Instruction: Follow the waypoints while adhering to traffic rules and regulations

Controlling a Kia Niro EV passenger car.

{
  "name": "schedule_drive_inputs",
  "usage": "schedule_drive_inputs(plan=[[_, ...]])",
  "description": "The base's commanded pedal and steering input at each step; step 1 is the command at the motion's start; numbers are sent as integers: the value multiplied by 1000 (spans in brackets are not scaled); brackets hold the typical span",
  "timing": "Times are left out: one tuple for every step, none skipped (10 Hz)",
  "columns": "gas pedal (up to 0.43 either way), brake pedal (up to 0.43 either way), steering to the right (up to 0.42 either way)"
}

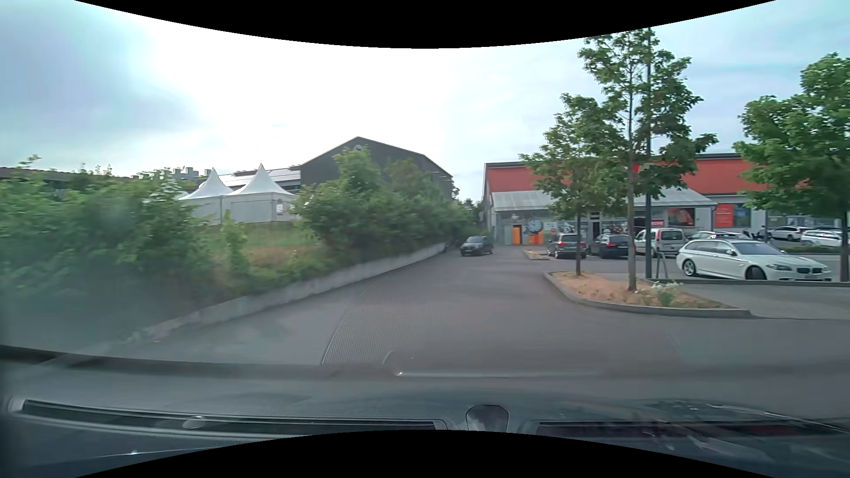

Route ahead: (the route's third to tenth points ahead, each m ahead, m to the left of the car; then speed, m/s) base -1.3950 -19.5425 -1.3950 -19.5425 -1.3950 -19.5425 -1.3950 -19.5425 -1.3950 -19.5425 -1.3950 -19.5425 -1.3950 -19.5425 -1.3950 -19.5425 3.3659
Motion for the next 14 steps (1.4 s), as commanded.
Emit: schedule_drive_inputs(plan=[[0, 12, 769], [0, 0, 785], [0, 0, 803], [0, 0, 824], [0, 0, 850], [0, 0, 879], [0, 0, 905], [0, 0, 920], [20, 0, 920], [20, 0, 914], [20, 0, 905], [20, 0, 896], [28, 0, 883], [28, 0, 860]])
